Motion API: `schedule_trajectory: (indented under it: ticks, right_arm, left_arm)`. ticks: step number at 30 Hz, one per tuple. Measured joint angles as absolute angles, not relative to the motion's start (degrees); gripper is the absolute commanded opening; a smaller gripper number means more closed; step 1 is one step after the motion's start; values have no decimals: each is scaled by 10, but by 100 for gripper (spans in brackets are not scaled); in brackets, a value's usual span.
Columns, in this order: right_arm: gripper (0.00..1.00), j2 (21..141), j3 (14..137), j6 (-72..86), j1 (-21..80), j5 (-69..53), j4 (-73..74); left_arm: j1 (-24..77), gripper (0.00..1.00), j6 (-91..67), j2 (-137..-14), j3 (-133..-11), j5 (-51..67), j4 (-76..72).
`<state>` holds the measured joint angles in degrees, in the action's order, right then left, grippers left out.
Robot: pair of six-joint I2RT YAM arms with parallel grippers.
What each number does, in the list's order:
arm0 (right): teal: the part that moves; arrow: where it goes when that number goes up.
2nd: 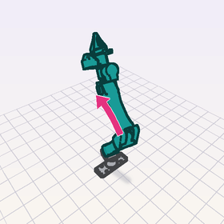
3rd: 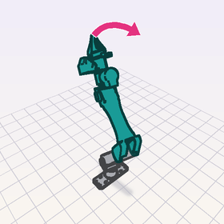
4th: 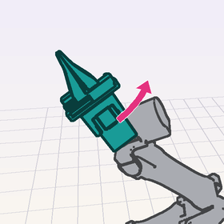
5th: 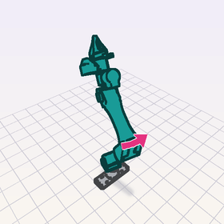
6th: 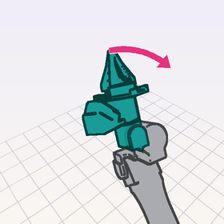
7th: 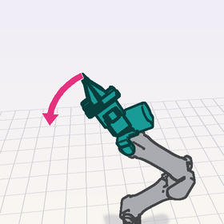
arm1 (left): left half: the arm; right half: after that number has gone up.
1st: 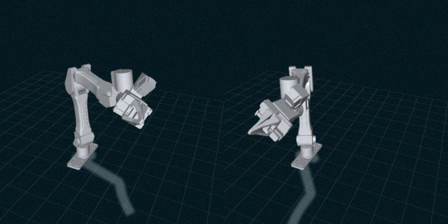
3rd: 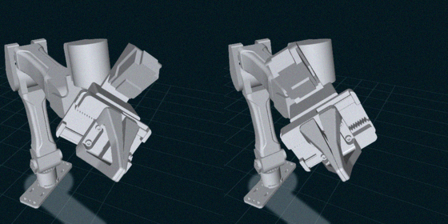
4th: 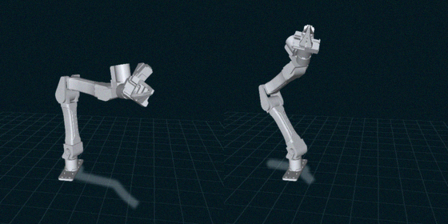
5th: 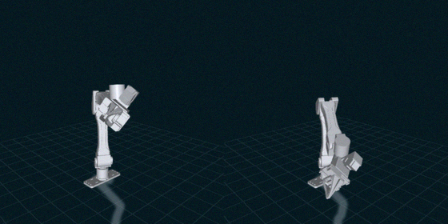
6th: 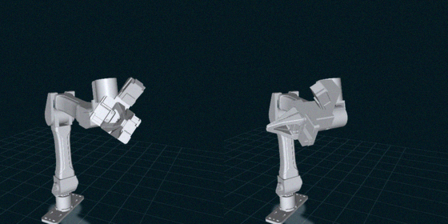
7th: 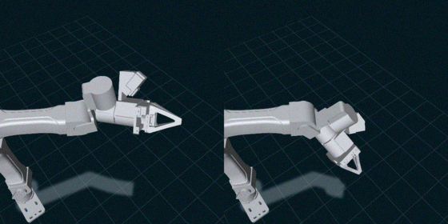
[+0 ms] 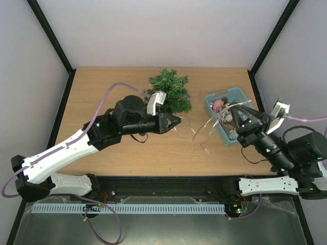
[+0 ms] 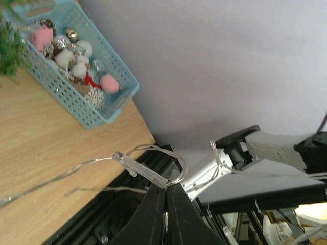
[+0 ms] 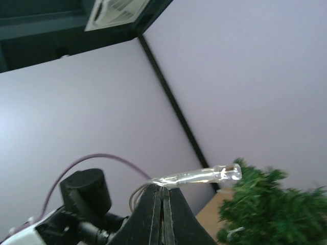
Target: Decorate the small christmas tree
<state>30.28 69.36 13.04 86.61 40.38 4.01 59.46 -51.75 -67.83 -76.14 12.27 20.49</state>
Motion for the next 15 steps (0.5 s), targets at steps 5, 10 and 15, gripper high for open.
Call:
schedule_trajectory:
  ticks: [5, 10, 15]
  right_arm:
    - [1, 331, 747, 63, 866, 489, 48]
    - [1, 386, 780, -55, 866, 572, 2]
    - [1, 442, 784, -228, 866, 630, -122]
  left_arm:
    - [595, 6, -499, -746, -824, 110, 205]
    - [595, 24, -470, -835, -907, 99, 225]
    - [595, 46, -442, -879, -950, 85, 252]
